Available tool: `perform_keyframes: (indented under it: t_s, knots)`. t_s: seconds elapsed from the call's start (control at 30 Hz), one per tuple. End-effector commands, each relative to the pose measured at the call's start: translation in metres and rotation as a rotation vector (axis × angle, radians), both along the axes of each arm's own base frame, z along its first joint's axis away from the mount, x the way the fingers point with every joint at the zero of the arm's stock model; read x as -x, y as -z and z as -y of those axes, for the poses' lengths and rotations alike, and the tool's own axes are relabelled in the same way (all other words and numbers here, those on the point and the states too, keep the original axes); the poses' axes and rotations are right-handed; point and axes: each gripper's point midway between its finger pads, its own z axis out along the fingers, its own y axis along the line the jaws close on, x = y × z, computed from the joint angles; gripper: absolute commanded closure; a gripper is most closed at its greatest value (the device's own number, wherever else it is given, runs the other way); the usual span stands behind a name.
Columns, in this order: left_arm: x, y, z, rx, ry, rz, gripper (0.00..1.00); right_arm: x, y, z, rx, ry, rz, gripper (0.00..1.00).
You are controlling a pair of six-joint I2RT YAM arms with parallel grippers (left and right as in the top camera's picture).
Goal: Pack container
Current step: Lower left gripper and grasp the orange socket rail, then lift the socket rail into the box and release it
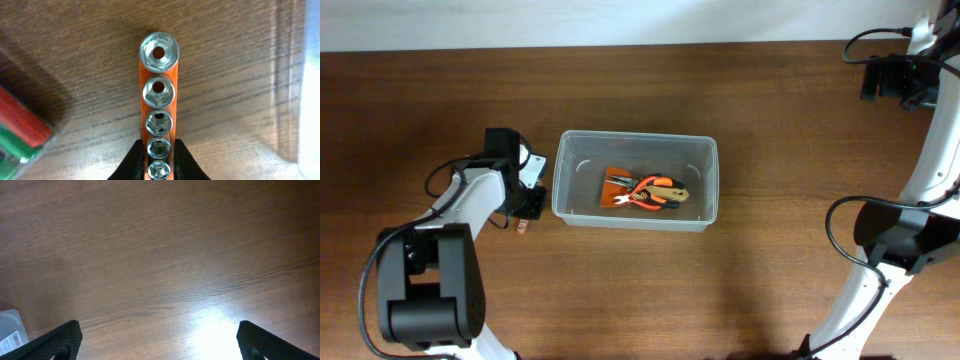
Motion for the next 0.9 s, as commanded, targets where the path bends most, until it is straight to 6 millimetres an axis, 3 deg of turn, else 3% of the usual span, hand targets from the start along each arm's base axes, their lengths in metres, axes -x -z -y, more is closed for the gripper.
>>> perform_keyframes:
  t_s: [0.0,0.13,0.3,0.47,0.6,0.8,0.87]
  knots:
    - [-0.033,-0.029,-0.003,-0.009,-0.007,0.078,0.98,0.003,-0.012,-0.002,0.001,0.007,0.029,0.01]
    - [-0.066,-0.074,-0.004,-0.014,-0.008,0.167,0.98,0.003,-0.012,-0.002,0.001,0.007,0.029,0.01]
    - [-0.104,-0.146,-0.001,-0.025,0.024,0.306,0.98,0.003,-0.012,-0.002,0.001,0.007,0.029,0.01]
    - [-0.118,-0.199,0.021,-0.048,0.158,0.394,0.98,0.003,-0.012,-0.002,0.001,0.007,0.029,0.01]
    - [-0.114,-0.211,0.065,-0.005,0.358,0.412,0.98,0.003,-0.012,-0.002,0.001,0.007,0.029,0.01]
    - [-0.081,-0.211,0.157,0.176,0.732,0.404,0.98,0.003,-0.012,-0.002,0.001,0.007,0.029,0.01]
    - [-0.072,-0.210,0.175,0.183,0.808,0.395,0.98,0.003,-0.012,-0.002,0.001,0.007,0.029,0.01]
